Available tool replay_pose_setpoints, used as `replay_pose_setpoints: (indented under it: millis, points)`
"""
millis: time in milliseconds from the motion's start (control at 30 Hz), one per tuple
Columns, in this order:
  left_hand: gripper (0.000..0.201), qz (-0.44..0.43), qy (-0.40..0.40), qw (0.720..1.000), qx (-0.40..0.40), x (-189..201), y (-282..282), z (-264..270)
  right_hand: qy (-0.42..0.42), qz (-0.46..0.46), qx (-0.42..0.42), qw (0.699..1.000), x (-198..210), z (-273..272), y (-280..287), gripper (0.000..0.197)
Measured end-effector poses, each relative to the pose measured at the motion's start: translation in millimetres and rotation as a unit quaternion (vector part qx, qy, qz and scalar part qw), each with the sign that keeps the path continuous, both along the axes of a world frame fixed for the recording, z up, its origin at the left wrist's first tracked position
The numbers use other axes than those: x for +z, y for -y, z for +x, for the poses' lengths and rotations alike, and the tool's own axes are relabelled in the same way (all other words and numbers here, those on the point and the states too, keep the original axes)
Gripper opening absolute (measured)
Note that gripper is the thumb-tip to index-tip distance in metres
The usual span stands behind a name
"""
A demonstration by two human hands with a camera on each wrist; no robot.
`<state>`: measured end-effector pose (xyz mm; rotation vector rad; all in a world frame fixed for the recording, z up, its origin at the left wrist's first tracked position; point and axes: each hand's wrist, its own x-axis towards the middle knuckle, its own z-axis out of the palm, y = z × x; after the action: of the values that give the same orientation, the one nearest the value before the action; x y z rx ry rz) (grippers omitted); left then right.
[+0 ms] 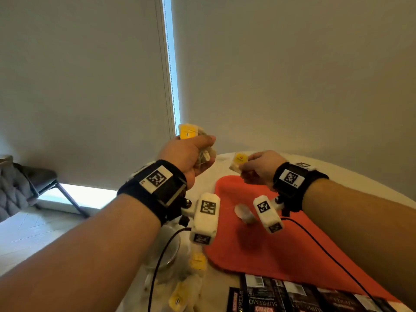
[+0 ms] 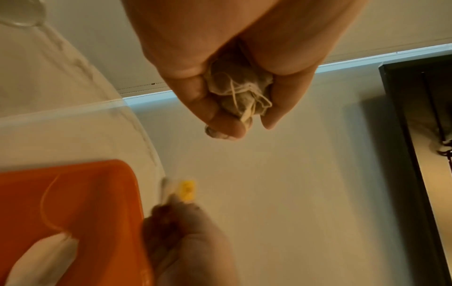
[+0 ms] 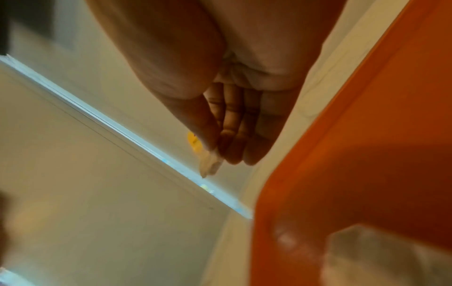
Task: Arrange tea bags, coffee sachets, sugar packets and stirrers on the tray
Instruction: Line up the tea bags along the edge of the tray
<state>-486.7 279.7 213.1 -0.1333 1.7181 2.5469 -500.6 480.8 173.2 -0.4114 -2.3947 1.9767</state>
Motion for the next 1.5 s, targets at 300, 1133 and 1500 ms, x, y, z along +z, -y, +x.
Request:
replay_pose_setpoints:
  millis: [300, 1133, 1500]
  points:
    - [0.046, -0.009, 0.005, 1.0, -0.018, 0.5, 6.7, -30.6, 0.134, 0.139, 0.041, 0.98, -44.0, -63.7, 1.0, 0.008]
    - [0.046, -0.034, -0.006, 0.998, -0.047, -6.6, 6.6, -29.4, 0.13, 0.115, -0.012, 0.985, -61.2, -69.8, -4.7, 0.005]
    - [0.031, -0.055, -0.006, 0.997, -0.056, -1.3, 2.4, -17.8, 0.131, 0.201, 0.053, 0.969, -37.3, -35.7, -3.2, 0.012]
